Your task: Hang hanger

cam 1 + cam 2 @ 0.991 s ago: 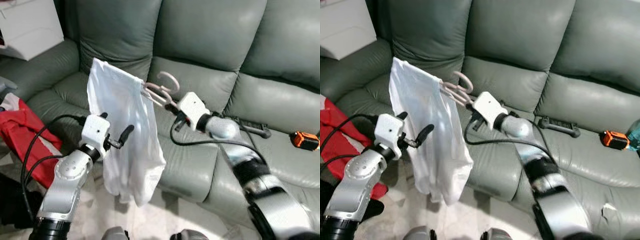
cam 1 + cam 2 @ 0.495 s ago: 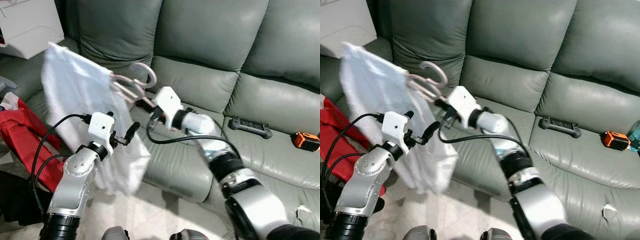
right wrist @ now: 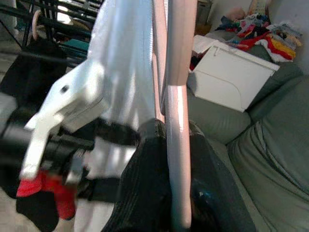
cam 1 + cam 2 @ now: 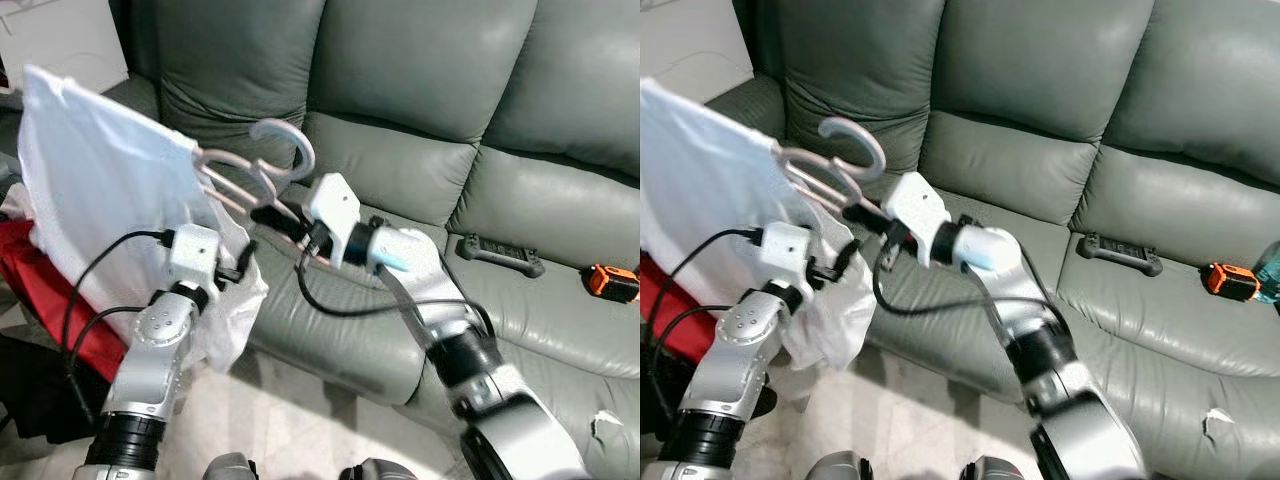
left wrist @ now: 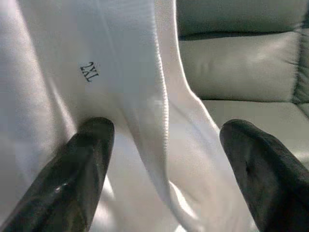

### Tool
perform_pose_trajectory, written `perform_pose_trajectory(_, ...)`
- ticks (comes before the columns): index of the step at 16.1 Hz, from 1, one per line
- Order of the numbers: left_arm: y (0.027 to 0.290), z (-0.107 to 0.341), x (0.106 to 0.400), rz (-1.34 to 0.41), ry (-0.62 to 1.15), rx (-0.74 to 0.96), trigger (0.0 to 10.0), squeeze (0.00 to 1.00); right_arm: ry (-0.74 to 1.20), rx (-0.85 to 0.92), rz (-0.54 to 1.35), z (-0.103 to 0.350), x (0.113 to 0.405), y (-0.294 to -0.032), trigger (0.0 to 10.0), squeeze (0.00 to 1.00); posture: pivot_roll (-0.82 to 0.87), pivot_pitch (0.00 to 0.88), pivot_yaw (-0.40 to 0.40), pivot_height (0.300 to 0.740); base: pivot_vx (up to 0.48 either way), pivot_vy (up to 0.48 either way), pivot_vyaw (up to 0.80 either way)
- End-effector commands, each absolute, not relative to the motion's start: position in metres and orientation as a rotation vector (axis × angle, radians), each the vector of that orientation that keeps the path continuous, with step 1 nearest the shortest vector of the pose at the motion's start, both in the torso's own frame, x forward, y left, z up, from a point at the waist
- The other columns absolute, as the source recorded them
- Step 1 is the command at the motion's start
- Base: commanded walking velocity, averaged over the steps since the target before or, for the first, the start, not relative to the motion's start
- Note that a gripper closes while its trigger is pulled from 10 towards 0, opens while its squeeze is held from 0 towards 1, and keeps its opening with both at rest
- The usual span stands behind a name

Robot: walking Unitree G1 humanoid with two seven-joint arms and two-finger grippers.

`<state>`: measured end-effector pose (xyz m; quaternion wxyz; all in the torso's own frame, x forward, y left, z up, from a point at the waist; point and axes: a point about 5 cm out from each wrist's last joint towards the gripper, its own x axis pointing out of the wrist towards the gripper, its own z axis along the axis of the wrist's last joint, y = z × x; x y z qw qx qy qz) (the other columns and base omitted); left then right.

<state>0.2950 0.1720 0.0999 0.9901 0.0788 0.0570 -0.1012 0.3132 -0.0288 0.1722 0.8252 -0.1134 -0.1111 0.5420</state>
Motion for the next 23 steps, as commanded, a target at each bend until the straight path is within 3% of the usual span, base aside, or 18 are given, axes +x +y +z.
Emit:
perform_pose_trajectory(1,0.179,0.104,0.299,-0.151,0.092,0.181,0.0,0.0,-0.301,-0.238,1.174,0.185,0.308,-0.026,10.0,0.0,-0.06,0.0,-0.027,0.74,0.0,0.0,0.0)
perform_pose_trajectory(7,0.21,0.106,0.304,0.021,0.08,0.259,0.0,0.0,-0.191,-0.244,1.112,0.163,0.293,-0.048,10.0,0.0,-0.06,0.0,-0.026,0.74,0.0,0.0,0.0)
perform_pose_trajectory(17,0.2,0.106,0.299,-0.093,0.035,0.262,0.0,0.0,-0.138,-0.254,0.998,0.151,0.299,-0.063,10.0,0.0,-0.04,0.0,-0.017,0.74,0.0,0.0,0.0)
perform_pose_trajectory(23,0.202,0.112,0.291,-0.137,-0.012,0.275,0.0,0.0,-0.096,-0.28,0.958,0.146,0.303,-0.085,10.0,0.0,-0.04,0.0,-0.024,0.74,0.0,0.0,0.0)
